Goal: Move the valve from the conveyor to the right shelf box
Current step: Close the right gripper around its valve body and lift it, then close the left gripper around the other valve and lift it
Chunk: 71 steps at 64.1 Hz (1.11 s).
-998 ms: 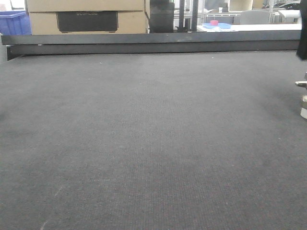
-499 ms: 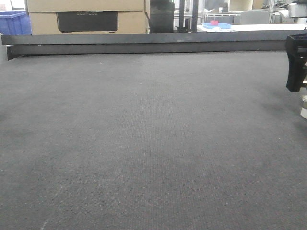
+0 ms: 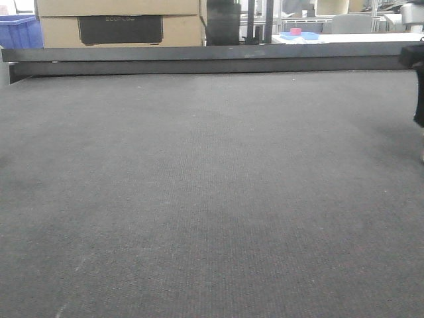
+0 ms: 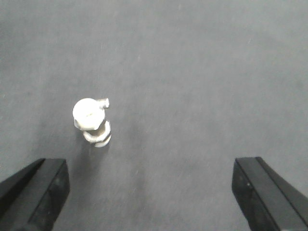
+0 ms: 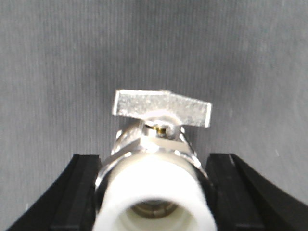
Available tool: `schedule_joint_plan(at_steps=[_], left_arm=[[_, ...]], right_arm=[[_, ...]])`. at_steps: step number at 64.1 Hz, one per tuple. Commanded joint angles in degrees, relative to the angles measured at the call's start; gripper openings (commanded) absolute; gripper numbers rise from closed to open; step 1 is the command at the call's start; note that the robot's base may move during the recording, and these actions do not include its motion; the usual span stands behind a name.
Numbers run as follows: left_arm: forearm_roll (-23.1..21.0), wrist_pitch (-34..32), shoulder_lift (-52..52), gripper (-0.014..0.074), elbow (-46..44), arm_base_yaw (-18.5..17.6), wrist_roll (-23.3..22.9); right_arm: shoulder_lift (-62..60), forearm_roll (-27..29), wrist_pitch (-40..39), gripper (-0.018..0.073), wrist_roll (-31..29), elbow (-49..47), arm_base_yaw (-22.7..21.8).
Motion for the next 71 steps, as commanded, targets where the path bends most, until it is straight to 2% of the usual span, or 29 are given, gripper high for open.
schedule_joint_plan(at_steps=[1,5,11,19,27,36,54,56,64,71], left_arm=[[1.98,3.99,2.71,0.0571,-3.97,-0.13,-0.45],[2.16,6.95,5.78,0.0570,-7.49,1.05,-0.45],[1.69,9.93,10.71,0.0570,-12.06,5.32,-0.45],[-1.49,13.46,16.14,0.0570,-16.89,11.53,5.63],[-2.78,14.55,21.54,0.0570,-19.78,15.03,10.28],[-2.87,14.44,28.13,0.0570,-22.02,15.76,13.16],[-4.17,9.95,39.51,0.0570,-23.51,15.62,13.53],[-4.62,9.24,40.48,0.0570,-23.51,15.62,13.65],[-11.33,6.72,44.70,0.0570,-23.51,15.62,18.96],[-12.63,5.31,47.57,0.0570,-23.51,15.62,19.06]], right_arm=[[-4.08,-0.54,-0.20,-0.0153,-0.21,-0.53,-0.12],[-6.16,-0.54,-0.57,-0.0153,-0.21,0.18,-0.03],[-9.36,-0.54,-2.30,-0.0153,-0.21,2.27,0.41],[-13.35,-0.54,-4.20,-0.0153,-0.21,5.56,1.78],[-16.48,-0.54,-6.08,-0.0153,-0.21,8.36,4.12],[-18.37,-0.54,-6.60,-0.0153,-0.21,9.14,6.45],[-18.61,-0.43,-7.11,-0.0153,-0.21,9.14,8.06],[-18.61,-0.43,-7.11,-0.0153,-0.21,9.14,8.06],[-18.61,-0.43,-7.44,-0.0153,-0.21,9.14,8.06],[-18.61,-0.43,-7.54,-0.0153,-0.21,9.14,8.06]])
